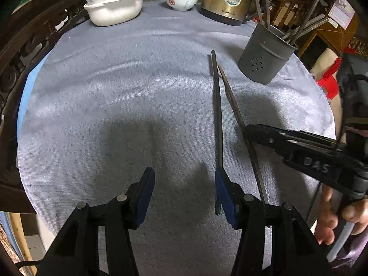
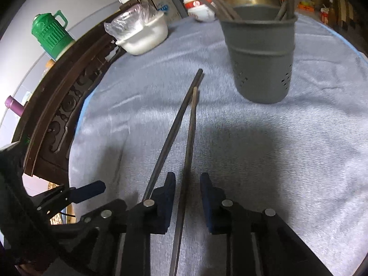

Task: Organize utensils
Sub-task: 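Move both open tools down toward the last chopsticks on the cloth, then close the left tool on one dark chopstick while the right tool grasps the other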

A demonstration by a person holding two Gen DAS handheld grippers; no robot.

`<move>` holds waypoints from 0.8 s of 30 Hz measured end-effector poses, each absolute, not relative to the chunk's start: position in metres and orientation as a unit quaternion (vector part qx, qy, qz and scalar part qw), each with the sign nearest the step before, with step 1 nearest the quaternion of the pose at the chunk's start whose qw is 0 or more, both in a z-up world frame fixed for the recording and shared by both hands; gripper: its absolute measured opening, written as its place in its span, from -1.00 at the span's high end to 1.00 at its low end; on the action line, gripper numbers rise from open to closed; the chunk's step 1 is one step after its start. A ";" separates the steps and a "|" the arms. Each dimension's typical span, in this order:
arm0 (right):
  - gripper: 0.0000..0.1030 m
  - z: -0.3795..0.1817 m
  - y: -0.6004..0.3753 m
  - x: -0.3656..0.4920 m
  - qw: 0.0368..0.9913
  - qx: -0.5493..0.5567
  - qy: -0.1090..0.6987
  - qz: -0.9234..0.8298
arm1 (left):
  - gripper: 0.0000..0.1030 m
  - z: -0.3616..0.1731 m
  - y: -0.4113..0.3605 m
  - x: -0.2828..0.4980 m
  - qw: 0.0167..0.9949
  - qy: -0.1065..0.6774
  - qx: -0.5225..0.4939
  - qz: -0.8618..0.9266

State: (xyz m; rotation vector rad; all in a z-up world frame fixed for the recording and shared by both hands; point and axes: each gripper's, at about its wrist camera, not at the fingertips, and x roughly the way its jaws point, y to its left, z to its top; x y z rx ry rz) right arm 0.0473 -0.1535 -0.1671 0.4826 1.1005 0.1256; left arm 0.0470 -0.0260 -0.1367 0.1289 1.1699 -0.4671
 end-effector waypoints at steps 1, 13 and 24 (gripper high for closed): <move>0.59 -0.170 -0.152 0.049 0.822 0.223 0.521 0.059 | -0.07 -0.136 -0.026 0.047 0.806 0.547 0.061 -0.218; 0.83 -0.172 -0.167 0.046 0.821 0.205 0.532 0.027 | -0.07 -0.142 -0.043 0.055 0.786 0.566 0.054 -0.242; 0.82 -0.173 -0.191 0.017 0.800 0.227 0.554 0.030 | 0.15 -0.150 -0.059 0.064 0.783 0.568 0.051 -0.247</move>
